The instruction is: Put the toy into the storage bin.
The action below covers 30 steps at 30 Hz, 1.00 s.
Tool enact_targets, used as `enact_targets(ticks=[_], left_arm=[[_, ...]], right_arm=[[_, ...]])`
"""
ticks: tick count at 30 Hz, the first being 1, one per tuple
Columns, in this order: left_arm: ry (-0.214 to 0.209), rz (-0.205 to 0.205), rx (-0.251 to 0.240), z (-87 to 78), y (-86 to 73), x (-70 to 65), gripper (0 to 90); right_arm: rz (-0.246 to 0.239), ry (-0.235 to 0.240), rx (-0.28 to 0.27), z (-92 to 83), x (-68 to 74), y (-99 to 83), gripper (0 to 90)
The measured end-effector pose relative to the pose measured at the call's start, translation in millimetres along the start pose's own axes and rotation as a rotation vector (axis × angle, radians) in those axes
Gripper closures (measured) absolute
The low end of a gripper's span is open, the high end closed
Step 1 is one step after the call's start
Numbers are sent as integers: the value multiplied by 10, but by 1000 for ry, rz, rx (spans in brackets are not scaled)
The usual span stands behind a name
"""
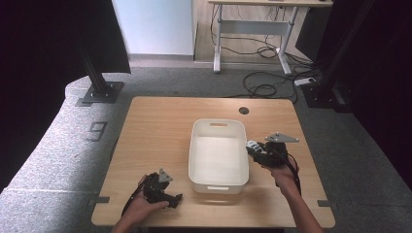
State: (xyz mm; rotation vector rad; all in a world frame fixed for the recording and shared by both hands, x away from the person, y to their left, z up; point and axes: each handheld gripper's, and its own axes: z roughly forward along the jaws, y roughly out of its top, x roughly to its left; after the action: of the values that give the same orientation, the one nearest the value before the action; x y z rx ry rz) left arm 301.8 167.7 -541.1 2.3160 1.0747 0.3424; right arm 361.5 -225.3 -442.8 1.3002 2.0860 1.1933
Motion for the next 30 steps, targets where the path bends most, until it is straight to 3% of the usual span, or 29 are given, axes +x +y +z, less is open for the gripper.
enact_targets(ticks=[30], left_arm=[[0, -1, -1, 0, 0, -1, 0]], right_arm=[[-46, 36, 2, 33, 207, 52, 500]])
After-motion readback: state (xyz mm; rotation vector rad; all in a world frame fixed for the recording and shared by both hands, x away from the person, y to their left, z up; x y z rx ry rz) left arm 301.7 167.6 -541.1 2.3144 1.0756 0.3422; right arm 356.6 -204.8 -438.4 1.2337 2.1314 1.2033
